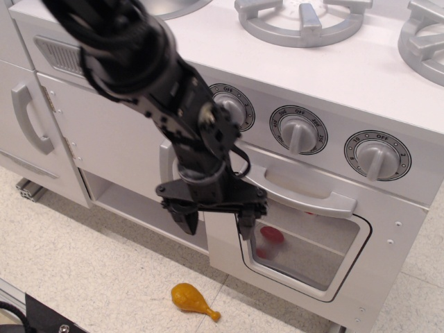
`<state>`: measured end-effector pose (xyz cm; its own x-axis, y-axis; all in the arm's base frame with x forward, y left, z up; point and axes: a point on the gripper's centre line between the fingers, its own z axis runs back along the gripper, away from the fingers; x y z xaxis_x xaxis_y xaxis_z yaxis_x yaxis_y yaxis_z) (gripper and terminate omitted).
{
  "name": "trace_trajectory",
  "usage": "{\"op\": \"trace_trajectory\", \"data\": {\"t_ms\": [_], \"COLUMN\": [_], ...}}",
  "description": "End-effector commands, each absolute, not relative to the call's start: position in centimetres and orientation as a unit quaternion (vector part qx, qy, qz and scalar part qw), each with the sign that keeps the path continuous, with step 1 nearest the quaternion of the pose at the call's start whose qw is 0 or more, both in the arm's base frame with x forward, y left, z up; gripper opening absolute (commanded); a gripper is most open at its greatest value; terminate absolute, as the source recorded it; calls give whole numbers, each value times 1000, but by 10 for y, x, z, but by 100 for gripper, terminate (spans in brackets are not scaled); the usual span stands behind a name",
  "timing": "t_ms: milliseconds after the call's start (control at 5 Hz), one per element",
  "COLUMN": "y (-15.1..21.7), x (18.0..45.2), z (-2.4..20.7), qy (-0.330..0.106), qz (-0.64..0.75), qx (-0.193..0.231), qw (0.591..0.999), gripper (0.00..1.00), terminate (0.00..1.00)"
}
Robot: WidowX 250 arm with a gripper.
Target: Close oven
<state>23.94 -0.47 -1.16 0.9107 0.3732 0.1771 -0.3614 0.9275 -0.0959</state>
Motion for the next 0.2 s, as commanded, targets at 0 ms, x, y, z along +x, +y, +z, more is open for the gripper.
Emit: {"op": "trace_trajectory", "data": {"t_ms": [0], "y": [9], "x": [237], "z": [20], "qy": [-74], "qz": [203], "qx": [-18], "qw": [976], "gripper": [100], "terminate": [100]}}
